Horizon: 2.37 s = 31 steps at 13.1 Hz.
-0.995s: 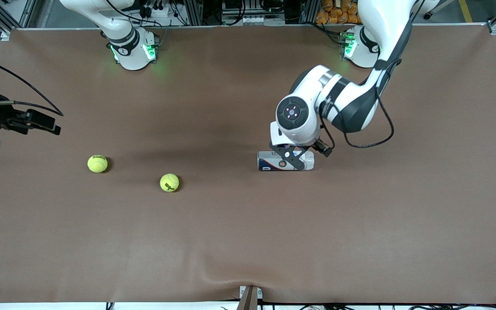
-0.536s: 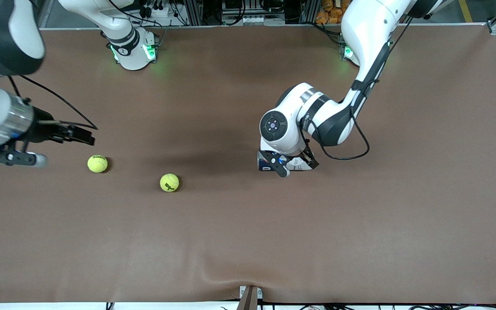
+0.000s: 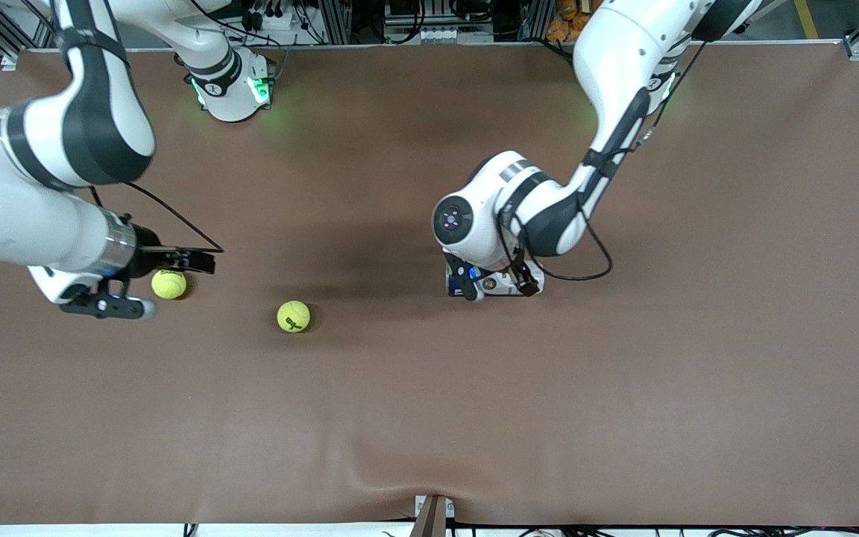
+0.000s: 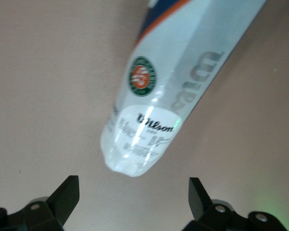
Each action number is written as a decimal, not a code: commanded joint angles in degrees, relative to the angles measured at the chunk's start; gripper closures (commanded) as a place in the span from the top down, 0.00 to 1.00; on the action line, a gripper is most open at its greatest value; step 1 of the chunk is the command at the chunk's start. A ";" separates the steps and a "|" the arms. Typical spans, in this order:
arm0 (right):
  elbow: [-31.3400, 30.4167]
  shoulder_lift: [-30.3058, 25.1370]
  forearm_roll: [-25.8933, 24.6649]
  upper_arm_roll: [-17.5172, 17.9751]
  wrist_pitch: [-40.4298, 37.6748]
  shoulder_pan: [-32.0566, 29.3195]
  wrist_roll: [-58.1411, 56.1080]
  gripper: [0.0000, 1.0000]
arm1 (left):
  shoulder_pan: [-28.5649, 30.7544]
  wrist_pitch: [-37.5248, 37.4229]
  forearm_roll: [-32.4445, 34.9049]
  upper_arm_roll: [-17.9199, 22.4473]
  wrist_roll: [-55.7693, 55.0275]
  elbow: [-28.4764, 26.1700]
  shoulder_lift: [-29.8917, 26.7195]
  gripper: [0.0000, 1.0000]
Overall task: Insert tennis ball vertically with right arm
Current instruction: 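Lower the right gripper onto the nearer tennis ball and close on it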
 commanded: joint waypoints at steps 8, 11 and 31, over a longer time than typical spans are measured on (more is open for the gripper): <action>0.58 14.29 3.78 -0.33 10.37 5.02 6.33 1.00 | -0.52 5.57 6.29 0.26 8.42 -5.19 -0.01 1.00; 0.58 16.84 3.96 -0.24 12.32 4.94 6.33 1.00 | -0.52 6.10 6.98 0.26 11.04 -5.37 0.61 1.00; -2.59 24.23 8.53 -0.15 24.45 6.87 7.65 1.00 | 0.36 9.44 9.36 0.35 11.68 -7.30 3.07 1.00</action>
